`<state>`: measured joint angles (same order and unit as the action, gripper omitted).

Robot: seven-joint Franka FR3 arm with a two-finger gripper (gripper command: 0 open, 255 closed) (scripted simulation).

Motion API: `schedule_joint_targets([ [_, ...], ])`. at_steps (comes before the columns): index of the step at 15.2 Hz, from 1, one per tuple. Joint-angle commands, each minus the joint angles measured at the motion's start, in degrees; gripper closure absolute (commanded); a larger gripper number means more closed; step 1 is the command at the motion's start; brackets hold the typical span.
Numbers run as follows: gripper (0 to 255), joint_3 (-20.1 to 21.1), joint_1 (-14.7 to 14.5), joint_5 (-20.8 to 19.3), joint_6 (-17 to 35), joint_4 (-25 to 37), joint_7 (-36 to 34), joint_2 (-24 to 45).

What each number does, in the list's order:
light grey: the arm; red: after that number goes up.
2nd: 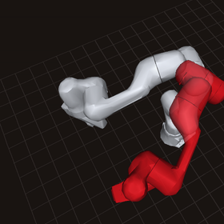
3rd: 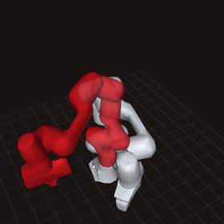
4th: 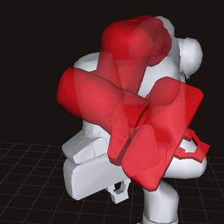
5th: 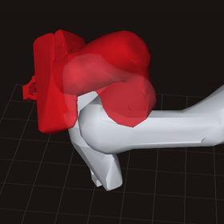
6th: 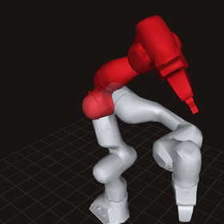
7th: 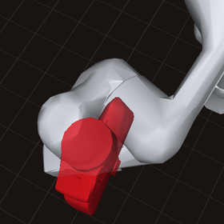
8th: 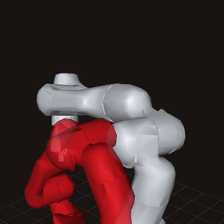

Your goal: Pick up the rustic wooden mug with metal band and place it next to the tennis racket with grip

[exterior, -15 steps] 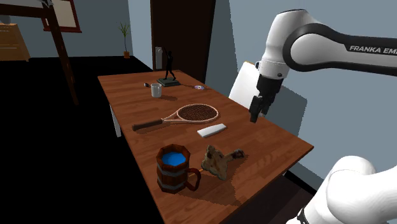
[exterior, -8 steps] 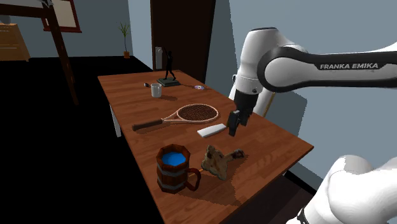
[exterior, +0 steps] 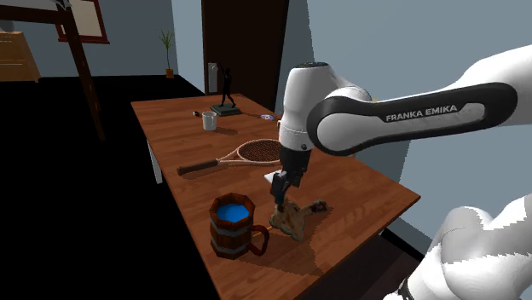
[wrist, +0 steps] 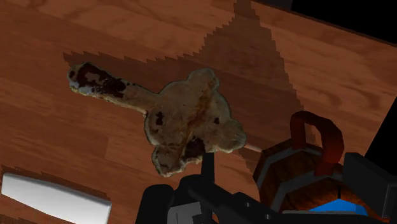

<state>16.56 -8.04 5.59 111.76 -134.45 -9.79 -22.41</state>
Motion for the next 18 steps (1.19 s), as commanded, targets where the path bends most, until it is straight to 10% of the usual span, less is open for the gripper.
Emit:
schedule_joint_targets([
  [1, 0, 1.67, -0.6, -0.16, 2.48, 0.94, -1.2, 3.25],
  [18, 0, 6.99, -2.27, -3.9, 14.7, 2.12, -6.81, 16.89],
])
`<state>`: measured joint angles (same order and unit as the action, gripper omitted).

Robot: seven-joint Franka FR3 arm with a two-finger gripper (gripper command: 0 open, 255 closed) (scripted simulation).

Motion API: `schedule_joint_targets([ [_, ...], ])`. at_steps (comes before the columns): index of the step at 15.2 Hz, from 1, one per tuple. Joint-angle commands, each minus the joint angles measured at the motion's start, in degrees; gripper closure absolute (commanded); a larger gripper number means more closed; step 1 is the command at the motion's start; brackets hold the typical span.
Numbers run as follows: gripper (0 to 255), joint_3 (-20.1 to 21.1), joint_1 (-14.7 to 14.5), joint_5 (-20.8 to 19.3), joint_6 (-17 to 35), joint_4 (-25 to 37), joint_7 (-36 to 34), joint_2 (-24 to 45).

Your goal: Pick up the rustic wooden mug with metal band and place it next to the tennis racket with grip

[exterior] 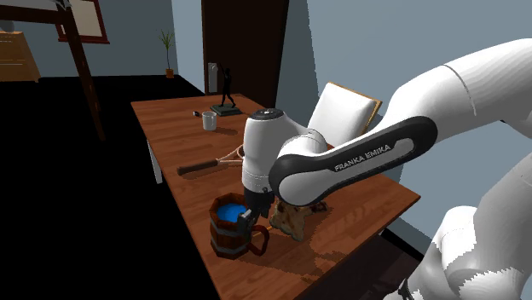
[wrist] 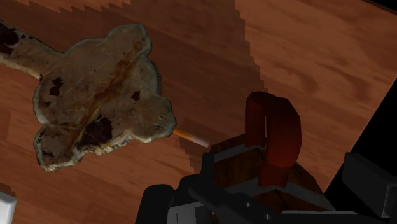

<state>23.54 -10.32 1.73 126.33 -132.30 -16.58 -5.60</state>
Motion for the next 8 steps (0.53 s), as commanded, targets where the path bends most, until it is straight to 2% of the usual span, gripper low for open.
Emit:
schedule_joint_targets([
  [1, 0, 0.0, 0.01, -0.04, 0.13, -0.03, -0.02, 0.08],
  [5, 0, 0.0, 0.01, -0.04, 0.12, -0.03, -0.02, 0.07],
  [6, 255, 0.0, 0.01, -0.04, 0.12, -0.03, -0.02, 0.07],
  [8, 255, 0.0, 0.01, -0.04, 0.12, -0.03, -0.02, 0.07],
])
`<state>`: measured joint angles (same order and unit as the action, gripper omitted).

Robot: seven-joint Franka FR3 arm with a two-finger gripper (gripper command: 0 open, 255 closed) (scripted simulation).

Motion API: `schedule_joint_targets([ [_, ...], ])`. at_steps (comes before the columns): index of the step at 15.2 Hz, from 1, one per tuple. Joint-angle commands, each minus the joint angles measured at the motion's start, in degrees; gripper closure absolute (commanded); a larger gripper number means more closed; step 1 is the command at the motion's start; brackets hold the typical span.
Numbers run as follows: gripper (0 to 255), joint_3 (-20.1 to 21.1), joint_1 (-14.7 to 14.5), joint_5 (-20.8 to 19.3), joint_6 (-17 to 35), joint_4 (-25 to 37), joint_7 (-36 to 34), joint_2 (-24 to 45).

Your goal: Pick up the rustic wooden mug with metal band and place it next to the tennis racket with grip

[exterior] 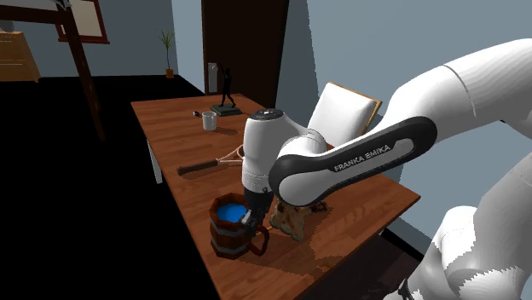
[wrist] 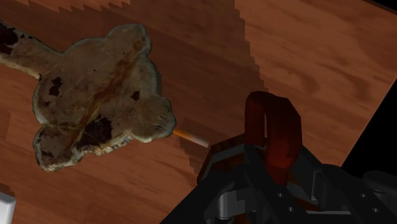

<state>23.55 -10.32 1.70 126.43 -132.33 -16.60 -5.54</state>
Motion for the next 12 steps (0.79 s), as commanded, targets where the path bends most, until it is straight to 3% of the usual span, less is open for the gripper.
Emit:
schedule_joint_targets([
  [1, 255, -0.01, 0.01, -0.01, 0.01, 0.0, 0.0, 0.01],
  [7, 255, -0.01, 0.01, -0.01, 0.03, 0.0, 0.0, 0.02],
  [12, 255, -0.29, -0.02, 0.83, -3.94, 2.05, 0.7, -2.03],
])
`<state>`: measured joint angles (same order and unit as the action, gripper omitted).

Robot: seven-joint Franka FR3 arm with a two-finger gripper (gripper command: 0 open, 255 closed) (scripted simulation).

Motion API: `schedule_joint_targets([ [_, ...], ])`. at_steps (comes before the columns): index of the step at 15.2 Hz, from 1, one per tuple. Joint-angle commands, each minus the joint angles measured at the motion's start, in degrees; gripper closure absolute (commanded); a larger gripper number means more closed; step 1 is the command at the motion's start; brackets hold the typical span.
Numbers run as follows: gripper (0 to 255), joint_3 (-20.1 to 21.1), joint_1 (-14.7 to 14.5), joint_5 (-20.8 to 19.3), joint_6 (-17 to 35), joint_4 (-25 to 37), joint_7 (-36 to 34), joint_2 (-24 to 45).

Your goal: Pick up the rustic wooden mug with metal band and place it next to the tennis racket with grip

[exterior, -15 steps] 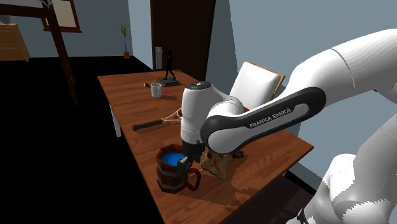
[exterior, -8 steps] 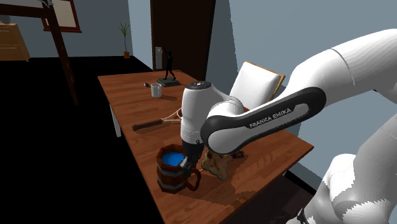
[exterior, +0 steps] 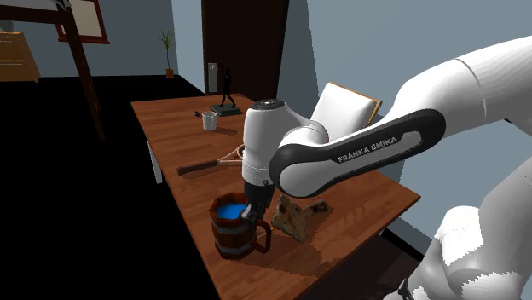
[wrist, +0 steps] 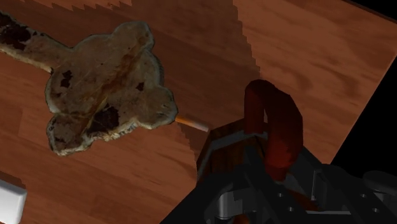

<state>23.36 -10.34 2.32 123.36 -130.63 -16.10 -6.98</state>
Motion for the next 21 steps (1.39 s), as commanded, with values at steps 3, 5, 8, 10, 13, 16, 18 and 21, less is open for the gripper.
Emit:
schedule_joint_targets([
  [3, 255, -0.28, -0.01, 0.59, -3.22, 1.74, 0.54, -1.64],
  [5, 255, -0.4, -0.01, 0.8, -4.8, 2.72, 0.74, -2.27],
  [8, 255, -0.59, 0.0, 1.06, -7.15, 4.27, 0.99, -3.12],
  [10, 255, -0.72, 0.01, 1.2, -8.71, 5.37, 1.13, -3.62],
  [13, 255, -0.89, 0.04, 1.36, -11.05, 7.1, 1.31, -4.26],
  [16, 255, -1.07, 0.08, 1.48, -13.38, 8.94, 1.45, -4.77],
  [18, 255, -1.17, 0.11, 1.52, -14.92, 10.22, 1.53, -5.05],
  [21, 255, -1.32, 0.16, 1.56, -17.24, 12.24, 1.61, -5.37],
])
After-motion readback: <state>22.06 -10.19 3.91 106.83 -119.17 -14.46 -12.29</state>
